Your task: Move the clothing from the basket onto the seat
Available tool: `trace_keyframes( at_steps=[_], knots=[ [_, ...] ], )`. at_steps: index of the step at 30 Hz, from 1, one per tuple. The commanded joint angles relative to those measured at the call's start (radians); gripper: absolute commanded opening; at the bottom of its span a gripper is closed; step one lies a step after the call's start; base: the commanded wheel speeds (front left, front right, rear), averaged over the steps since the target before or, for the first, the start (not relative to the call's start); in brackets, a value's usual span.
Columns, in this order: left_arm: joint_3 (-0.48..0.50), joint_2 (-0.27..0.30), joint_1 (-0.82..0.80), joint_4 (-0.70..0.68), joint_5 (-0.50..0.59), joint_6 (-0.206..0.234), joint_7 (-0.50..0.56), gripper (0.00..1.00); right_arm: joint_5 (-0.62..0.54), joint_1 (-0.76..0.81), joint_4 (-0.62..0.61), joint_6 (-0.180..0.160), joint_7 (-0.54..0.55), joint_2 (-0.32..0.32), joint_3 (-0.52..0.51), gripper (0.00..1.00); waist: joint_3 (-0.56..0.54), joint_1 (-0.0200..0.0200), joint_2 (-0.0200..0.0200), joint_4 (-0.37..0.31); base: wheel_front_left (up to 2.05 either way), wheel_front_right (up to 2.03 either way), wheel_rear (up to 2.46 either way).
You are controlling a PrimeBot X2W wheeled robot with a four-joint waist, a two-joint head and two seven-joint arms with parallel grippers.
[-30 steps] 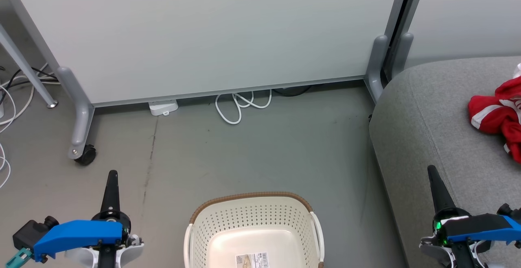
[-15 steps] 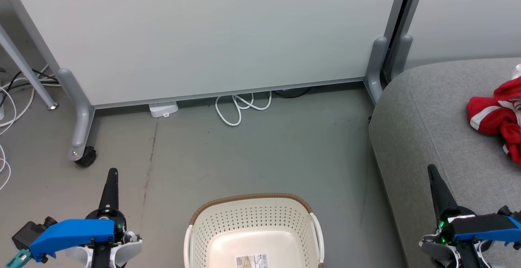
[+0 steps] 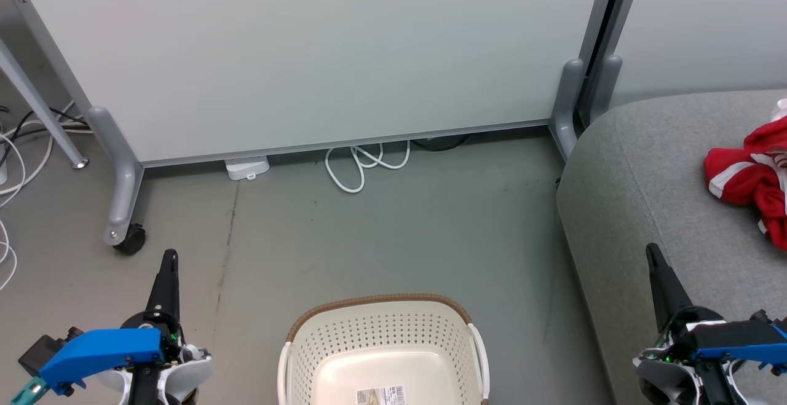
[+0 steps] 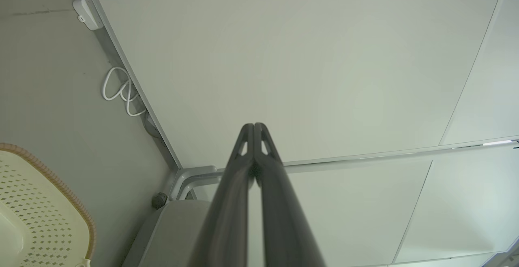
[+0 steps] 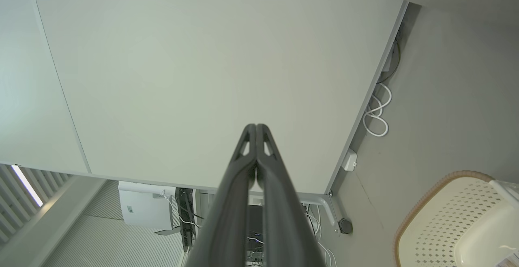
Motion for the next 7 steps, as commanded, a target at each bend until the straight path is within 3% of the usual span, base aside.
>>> trace_keyframes(
  at_steps=[1,7],
  knots=[
    [0.005,0.002,-0.016,-0.008,-0.021,0.001,0.006,0.0,0.023,-0.009,-0.004,0.0,0.006,-0.002,-0.004,0.0,-0.001,0.0,0.0,0.0,0.0,0.0,0.0],
    [0.007,0.002,-0.018,-0.009,-0.066,0.002,0.018,0.0,0.067,-0.012,-0.004,0.0,0.018,-0.002,-0.006,0.0,-0.003,0.0,0.0,0.0,0.0,0.0,0.0]
  ],
)
